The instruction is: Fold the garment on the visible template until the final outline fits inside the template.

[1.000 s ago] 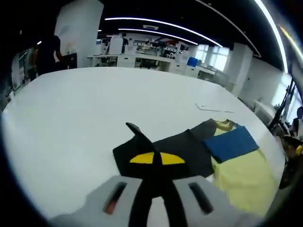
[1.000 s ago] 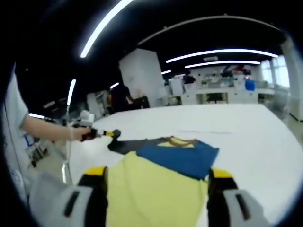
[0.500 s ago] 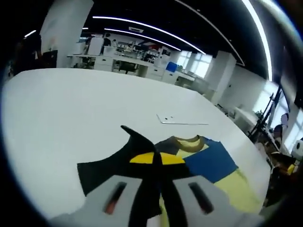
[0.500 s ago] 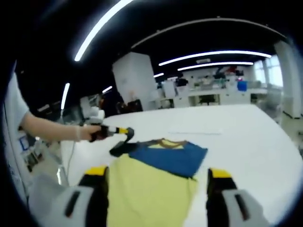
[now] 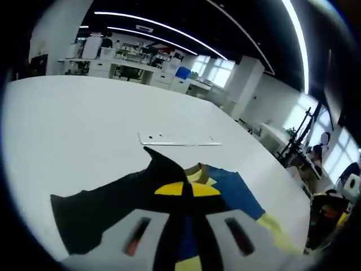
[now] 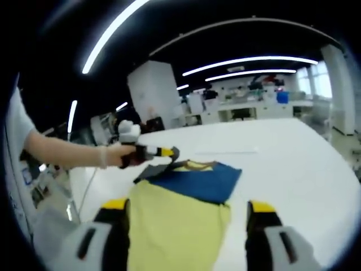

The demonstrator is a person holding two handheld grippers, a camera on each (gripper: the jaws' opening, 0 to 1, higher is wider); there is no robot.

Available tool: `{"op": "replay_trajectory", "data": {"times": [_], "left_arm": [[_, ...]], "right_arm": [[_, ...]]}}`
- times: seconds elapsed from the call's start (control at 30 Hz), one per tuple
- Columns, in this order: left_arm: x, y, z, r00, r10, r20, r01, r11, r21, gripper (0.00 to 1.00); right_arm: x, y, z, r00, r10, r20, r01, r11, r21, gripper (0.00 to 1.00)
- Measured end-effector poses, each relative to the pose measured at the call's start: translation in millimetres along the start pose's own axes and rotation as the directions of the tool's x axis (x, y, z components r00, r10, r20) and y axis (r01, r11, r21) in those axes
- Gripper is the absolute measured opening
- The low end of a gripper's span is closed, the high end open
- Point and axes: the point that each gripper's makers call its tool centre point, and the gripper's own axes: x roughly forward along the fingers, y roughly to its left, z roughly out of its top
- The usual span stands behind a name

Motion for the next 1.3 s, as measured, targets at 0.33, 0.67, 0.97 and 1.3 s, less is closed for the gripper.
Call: {"op": "replay_trajectory", "data": {"times": [0.33,0.67,0.97,1.3], "left_arm": [[43.7,-66.2,-9.8,0.992,-0.125,-0.018,0.125,0.992,-0.012,0.00],[60.3,-136.9,-45.3,0.959,-0.270,-0.092,0.272,0.962,0.017,0.00],[66.3,-150.7,-84.2,0.939,-0.285,-0.193,0.301,0.952,0.055,0.00],[63.1,-145.8,-93.1,0.931,-0.288,-0.224,0.318,0.942,0.111,0.25]], "right_arm": [[0.7,-7.9,-8.1,0.999,-0.024,-0.022,0.024,1.000,0.006,0.86],[-5.3,-12.9,-21.1,0.998,-0.033,-0.050,0.034,0.999,0.022,0.86],[-5.6,-13.5,-21.0,0.998,-0.037,-0.048,0.038,0.999,0.026,0.86],[-6.9,-16.1,-25.1,0.998,-0.041,-0.051,0.043,0.998,0.039,0.85]]}}
